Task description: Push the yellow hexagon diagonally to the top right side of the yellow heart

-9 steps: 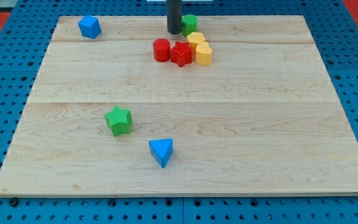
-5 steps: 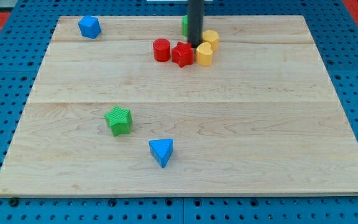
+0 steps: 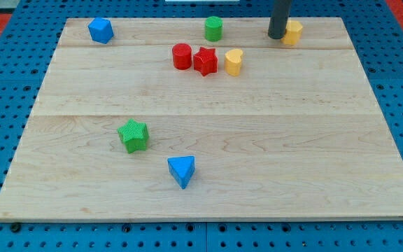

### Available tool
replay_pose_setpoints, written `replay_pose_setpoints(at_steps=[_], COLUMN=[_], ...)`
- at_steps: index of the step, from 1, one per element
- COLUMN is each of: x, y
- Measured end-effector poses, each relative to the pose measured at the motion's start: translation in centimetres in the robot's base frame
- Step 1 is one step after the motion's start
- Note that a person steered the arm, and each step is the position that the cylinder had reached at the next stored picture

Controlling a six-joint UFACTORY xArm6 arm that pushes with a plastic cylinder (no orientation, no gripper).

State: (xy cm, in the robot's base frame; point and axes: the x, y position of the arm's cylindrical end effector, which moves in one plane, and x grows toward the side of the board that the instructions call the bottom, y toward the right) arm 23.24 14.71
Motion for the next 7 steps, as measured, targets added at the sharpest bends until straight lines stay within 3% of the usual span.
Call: replay_pose_setpoints(at_steps=[3, 5, 7], x=[-0.7, 3.5, 3.5], y=[-5.0, -5.6, -5.7])
